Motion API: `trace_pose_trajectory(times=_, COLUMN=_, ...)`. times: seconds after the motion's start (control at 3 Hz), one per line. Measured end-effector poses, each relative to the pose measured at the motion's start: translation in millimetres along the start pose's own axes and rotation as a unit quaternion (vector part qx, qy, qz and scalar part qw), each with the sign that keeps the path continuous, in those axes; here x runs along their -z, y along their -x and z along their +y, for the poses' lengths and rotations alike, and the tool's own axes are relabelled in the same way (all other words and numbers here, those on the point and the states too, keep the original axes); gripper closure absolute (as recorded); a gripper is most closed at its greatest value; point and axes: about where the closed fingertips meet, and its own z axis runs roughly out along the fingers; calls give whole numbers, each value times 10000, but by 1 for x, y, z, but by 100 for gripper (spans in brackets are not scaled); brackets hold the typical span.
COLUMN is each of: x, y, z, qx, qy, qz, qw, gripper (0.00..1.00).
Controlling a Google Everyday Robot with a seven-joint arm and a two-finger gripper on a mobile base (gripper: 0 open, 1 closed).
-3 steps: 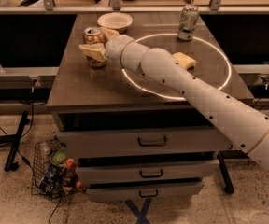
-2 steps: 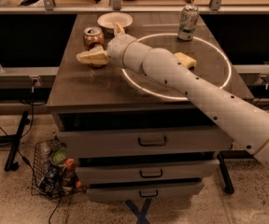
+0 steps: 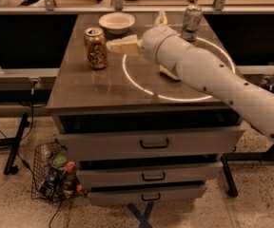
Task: Place orange can upright
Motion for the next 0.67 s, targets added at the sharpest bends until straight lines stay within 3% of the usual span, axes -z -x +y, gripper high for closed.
trace_pose_trajectory(times=0.33, x=67, y=23, z=-57, qx=-165, qy=-974, qz=-72, qw=9951, gripper=0)
trace_pose_trajectory(times=0.67, x=82, y=38, z=-76, qx=-138, qy=-1367, qz=-279, qw=9901, gripper=0)
